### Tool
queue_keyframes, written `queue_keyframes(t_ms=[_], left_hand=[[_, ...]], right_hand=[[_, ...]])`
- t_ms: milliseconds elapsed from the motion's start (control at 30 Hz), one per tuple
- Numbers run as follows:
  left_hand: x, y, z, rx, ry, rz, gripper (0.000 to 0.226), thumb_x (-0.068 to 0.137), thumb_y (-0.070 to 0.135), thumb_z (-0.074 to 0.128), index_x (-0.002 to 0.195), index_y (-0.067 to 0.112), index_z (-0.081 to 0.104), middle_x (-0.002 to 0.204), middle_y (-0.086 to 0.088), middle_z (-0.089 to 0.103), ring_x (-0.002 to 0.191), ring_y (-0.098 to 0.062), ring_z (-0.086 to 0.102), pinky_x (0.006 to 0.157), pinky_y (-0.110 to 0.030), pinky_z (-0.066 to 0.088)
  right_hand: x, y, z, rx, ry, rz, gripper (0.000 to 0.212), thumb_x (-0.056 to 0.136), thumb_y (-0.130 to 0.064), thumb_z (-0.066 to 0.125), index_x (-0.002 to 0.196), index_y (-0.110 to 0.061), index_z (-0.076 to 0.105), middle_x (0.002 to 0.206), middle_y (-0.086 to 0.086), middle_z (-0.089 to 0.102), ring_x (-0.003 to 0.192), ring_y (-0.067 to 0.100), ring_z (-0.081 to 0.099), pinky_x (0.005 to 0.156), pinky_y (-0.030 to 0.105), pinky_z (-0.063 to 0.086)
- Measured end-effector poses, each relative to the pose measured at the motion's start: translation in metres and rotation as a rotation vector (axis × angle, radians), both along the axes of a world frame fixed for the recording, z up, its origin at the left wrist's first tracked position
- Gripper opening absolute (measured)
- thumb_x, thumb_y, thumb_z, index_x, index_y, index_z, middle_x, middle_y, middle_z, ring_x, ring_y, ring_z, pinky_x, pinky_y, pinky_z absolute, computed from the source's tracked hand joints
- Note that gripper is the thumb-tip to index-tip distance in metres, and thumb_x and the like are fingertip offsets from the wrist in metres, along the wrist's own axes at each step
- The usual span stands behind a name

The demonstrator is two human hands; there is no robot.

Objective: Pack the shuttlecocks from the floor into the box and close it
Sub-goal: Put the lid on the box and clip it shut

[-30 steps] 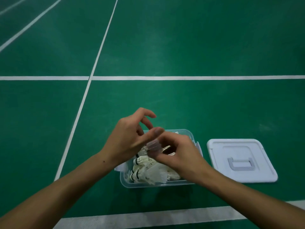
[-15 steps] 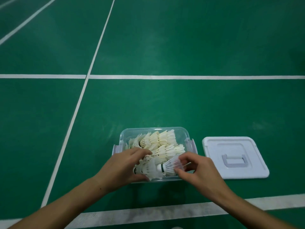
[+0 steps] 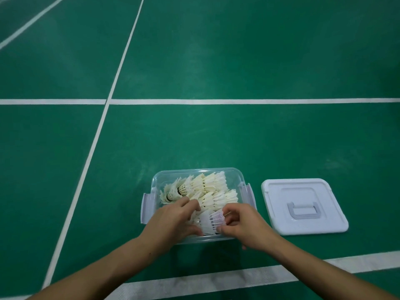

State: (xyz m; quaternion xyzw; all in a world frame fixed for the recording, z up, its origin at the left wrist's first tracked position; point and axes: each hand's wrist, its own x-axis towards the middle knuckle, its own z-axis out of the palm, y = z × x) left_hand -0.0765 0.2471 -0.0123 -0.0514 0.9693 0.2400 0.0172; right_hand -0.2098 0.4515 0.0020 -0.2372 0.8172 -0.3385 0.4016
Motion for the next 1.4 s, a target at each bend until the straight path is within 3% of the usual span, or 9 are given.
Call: queue_keyframes(t_ms=[133,233,367,567,700,833,1067,1200,1400], left_hand=[[0.001,-0.014,0.013,0.137,-0.069,-0.062,0.064,0.074,0.075,0.073,0.122,0.035,0.06,0.092,0.019,0.058,0.074,0.002,0.056,0.068,-0.021,0.052],[0.004,-0.016,0.023,0.08,-0.13,-0.132,0.069,0.076,0.079,0.07,0.131,0.039,0.055,0.094,0.019,0.059,0.078,0.003,0.057,0.071,-0.02,0.054],[-0.012,-0.02,0.054,-0.087,-0.152,-0.197,0.081,0.072,0.093,0.058,0.136,0.044,0.049,0.096,0.024,0.06,0.073,0.012,0.052,0.065,-0.008,0.041],[-0.068,0.009,0.116,-0.172,-0.014,-0.218,0.08,0.072,0.101,0.044,0.126,0.042,0.054,0.092,0.026,0.059,0.07,0.006,0.058,0.067,-0.023,0.055],[-0.113,0.065,0.128,-0.018,0.093,-0.178,0.069,0.078,0.09,0.053,0.124,0.038,0.056,0.096,0.023,0.061,0.078,0.002,0.062,0.074,-0.029,0.056],[-0.15,0.135,0.101,0.139,0.144,-0.163,0.073,0.08,0.084,0.056,0.133,0.034,0.05,0.11,0.015,0.06,0.092,-0.003,0.061,0.085,-0.033,0.055],[-0.186,0.215,0.01,0.373,-0.042,0.008,0.095,0.079,0.073,0.066,0.153,0.024,0.031,0.146,-0.005,0.048,0.132,-0.024,0.049,0.105,-0.039,0.046],[-0.198,0.218,-0.031,0.457,-0.133,0.189,0.103,0.079,0.067,0.073,0.157,0.022,0.023,0.15,-0.014,0.044,0.136,-0.035,0.044,0.108,-0.047,0.044],[-0.215,0.215,-0.075,0.573,-0.295,0.339,0.115,0.07,0.072,0.073,0.157,0.023,0.016,0.151,-0.013,0.05,0.136,-0.041,0.047,0.109,-0.049,0.042]], right_hand=[[-0.002,0.009,0.004,-0.059,-0.093,-0.024,0.031,0.084,-0.018,0.089,0.107,-0.022,0.069,0.096,0.002,0.078,0.08,0.015,0.077,0.044,0.029,0.054],[-0.002,0.015,0.009,-0.078,-0.117,-0.034,0.037,0.081,-0.02,0.091,0.111,-0.023,0.069,0.098,0.0,0.079,0.086,0.015,0.078,0.049,0.031,0.058],[-0.008,0.024,0.021,-0.137,-0.101,-0.077,0.039,0.079,-0.018,0.092,0.112,-0.023,0.072,0.099,-0.002,0.08,0.089,0.012,0.078,0.063,0.038,0.065],[-0.033,0.062,0.054,-0.299,-0.065,-0.262,0.035,0.083,-0.013,0.089,0.112,-0.016,0.071,0.1,-0.002,0.083,0.089,0.011,0.079,0.052,0.026,0.055],[-0.063,0.115,0.06,-0.334,0.006,-0.452,0.029,0.086,-0.012,0.085,0.112,-0.015,0.071,0.097,0.0,0.083,0.093,0.017,0.078,0.062,0.033,0.063],[-0.104,0.179,0.044,-0.293,0.125,-0.613,0.026,0.087,-0.014,0.083,0.111,-0.015,0.071,0.093,0.003,0.082,0.092,0.022,0.078,0.066,0.033,0.063],[-0.169,0.252,-0.018,-0.048,0.312,-0.739,0.03,0.083,-0.021,0.087,0.106,-0.024,0.068,0.1,-0.001,0.078,0.09,0.017,0.077,0.077,0.035,0.061],[-0.186,0.267,-0.055,0.122,0.36,-0.692,0.045,0.083,-0.026,0.086,0.122,-0.018,0.066,0.112,-0.003,0.074,0.103,0.018,0.071,0.097,0.039,0.059],[-0.196,0.264,-0.083,0.209,0.321,-0.69,0.06,0.087,-0.019,0.082,0.141,-0.014,0.057,0.127,-0.007,0.058,0.118,0.015,0.056,0.1,0.031,0.045]])
